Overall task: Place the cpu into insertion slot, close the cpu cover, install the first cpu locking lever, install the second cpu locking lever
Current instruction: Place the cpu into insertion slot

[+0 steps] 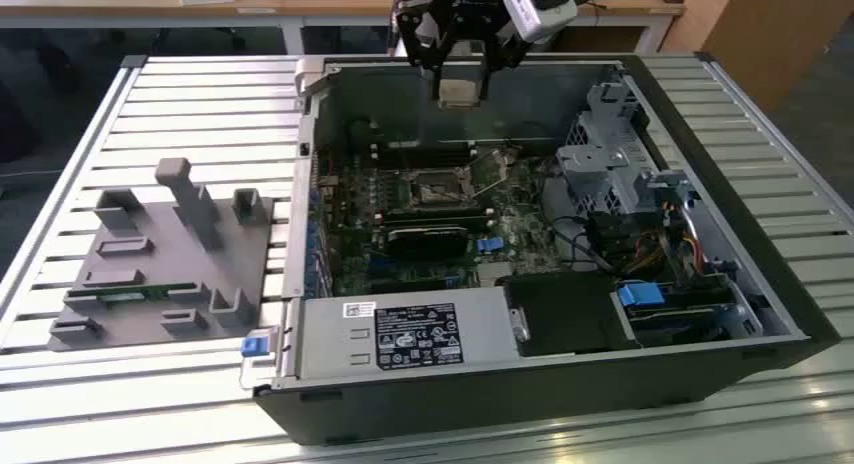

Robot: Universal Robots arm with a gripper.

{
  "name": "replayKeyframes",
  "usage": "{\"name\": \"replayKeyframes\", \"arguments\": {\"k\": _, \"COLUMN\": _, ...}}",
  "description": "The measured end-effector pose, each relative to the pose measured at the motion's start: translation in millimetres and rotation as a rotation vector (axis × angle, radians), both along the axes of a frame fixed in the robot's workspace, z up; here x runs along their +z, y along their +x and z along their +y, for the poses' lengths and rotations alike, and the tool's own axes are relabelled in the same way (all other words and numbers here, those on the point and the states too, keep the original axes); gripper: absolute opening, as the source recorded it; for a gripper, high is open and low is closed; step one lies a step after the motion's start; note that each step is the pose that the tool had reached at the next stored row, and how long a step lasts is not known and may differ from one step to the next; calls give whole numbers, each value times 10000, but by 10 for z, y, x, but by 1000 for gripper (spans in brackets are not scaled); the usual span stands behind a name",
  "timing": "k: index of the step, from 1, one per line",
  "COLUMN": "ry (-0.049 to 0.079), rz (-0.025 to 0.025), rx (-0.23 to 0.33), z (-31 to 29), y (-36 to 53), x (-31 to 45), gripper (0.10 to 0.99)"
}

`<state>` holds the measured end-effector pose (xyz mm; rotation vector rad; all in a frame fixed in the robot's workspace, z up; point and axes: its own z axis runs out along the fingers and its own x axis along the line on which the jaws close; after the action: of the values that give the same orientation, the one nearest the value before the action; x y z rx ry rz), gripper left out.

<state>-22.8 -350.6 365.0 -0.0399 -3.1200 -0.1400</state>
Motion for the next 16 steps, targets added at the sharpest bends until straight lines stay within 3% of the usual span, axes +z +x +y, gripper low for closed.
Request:
{"name": "replayKeyframes", "arguments": {"k": 6, "ry": 0, "rz": 0, "rx": -109, "z": 0, "y": -1, "x": 0, "gripper": 541}}
{"name": "replayKeyframes", "arguments": {"k": 16, "ry": -4, "rz": 0, "rx": -1642, "z": 0, "y": -2, "x": -11, "gripper": 541}}
